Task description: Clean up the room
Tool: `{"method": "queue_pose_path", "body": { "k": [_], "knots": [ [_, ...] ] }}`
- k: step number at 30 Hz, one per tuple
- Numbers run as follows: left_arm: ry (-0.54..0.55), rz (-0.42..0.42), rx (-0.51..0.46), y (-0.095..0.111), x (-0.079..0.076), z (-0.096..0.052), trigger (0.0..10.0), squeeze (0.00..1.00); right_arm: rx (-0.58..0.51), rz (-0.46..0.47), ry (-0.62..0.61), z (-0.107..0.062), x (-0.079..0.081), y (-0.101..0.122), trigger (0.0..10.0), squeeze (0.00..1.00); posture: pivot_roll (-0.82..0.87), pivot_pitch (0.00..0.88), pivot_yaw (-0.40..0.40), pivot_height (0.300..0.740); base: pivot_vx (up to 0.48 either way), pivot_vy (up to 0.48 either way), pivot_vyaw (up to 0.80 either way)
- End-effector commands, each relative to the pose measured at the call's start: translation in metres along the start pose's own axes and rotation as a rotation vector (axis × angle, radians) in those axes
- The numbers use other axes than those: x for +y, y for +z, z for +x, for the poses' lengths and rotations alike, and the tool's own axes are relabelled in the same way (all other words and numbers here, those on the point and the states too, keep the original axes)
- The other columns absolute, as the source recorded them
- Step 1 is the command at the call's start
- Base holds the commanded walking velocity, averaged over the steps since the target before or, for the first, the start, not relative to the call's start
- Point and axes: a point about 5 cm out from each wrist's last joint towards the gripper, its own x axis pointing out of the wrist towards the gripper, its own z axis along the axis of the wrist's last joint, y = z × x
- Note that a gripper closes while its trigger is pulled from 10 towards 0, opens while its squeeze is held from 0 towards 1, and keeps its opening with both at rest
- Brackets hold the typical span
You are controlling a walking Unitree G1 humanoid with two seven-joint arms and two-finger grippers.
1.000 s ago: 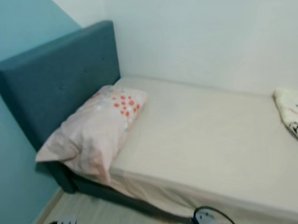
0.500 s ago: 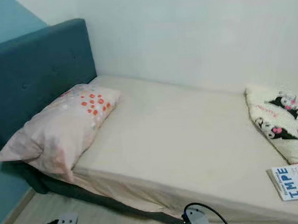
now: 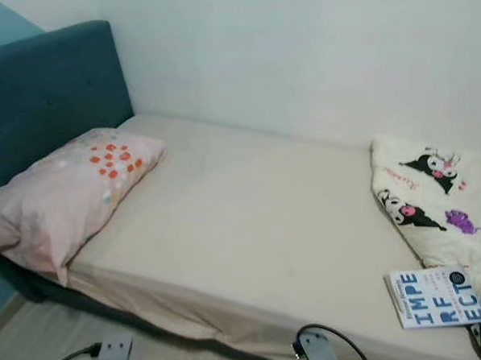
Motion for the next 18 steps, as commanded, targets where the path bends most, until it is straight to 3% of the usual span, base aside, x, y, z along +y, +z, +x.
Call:
{"method": "queue_pose_path", "body": {
  "k": [1,12,18],
  "knots": [
    [0.004,0.003,0.005,0.000,0.002,0.000,10.0,0.00,-0.011,0.018,0.003,0.001,0.002,0.004,10.0,0.00,0.03,0.000,-0.086,0.740,0.000,-0.480,0.00],
    [0.010,-0.006,0.017,-0.005,0.007,-0.001,10.0,0.00,0.011,0.029,-0.010,-0.003,-0.010,-0.014,10.0,0.00,0.03,0.000,-0.086,0.740,0.000,-0.480,0.00],
    [0.019,-0.010,0.015,-0.004,0.010,-0.001,10.0,0.00,0.003,0.026,-0.011,-0.003,-0.008,-0.010,10.0,0.00,0.04,0.000,-0.088,0.740,0.000,-0.480,0.00]
  ]
}}
